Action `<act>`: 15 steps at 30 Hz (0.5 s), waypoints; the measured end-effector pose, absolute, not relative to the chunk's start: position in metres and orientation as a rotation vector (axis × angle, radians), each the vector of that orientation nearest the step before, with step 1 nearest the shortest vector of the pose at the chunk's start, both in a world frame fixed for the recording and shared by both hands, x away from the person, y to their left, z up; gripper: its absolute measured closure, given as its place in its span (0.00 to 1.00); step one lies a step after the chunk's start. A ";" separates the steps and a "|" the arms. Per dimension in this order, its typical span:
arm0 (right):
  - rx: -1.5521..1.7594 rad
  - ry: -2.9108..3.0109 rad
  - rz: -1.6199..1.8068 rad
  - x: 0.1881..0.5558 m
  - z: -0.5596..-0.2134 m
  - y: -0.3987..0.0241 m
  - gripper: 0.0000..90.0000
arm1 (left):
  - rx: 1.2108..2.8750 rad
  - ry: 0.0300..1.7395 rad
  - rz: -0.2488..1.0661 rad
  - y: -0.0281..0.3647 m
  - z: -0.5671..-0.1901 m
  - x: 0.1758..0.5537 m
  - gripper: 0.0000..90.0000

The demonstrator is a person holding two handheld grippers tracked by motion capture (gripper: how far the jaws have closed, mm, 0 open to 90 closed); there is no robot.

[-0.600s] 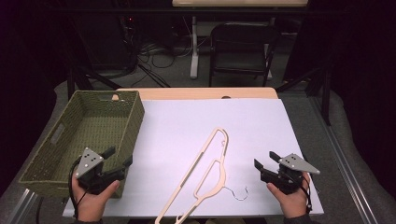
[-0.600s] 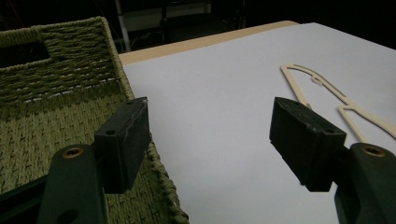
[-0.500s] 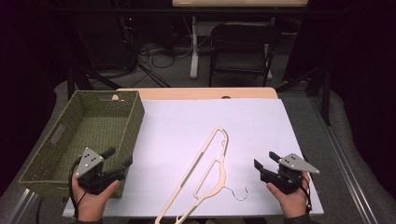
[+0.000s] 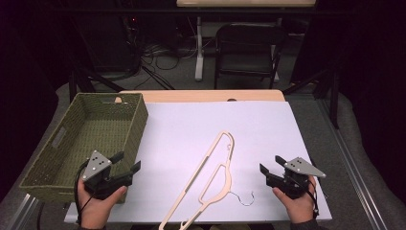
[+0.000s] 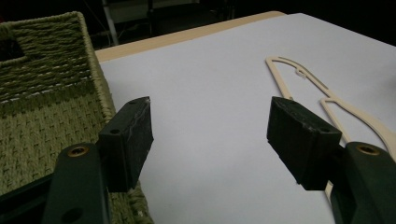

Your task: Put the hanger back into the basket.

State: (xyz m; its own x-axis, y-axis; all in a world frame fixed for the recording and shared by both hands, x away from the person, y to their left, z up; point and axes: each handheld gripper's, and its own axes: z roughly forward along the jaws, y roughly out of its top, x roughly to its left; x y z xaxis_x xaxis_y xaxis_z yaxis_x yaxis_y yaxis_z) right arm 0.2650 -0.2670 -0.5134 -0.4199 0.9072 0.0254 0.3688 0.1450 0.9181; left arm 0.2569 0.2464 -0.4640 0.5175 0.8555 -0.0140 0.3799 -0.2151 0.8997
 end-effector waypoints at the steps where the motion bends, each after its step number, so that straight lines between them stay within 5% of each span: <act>1: 1.219 1.873 1.253 0.265 -0.513 -0.267 0.37 | 1.814 1.027 0.624 0.244 -0.463 0.257 0.36; 15: 1.242 1.901 1.207 0.265 -0.515 -0.266 0.41 | 2.007 1.003 0.509 0.212 -0.446 0.280 0.40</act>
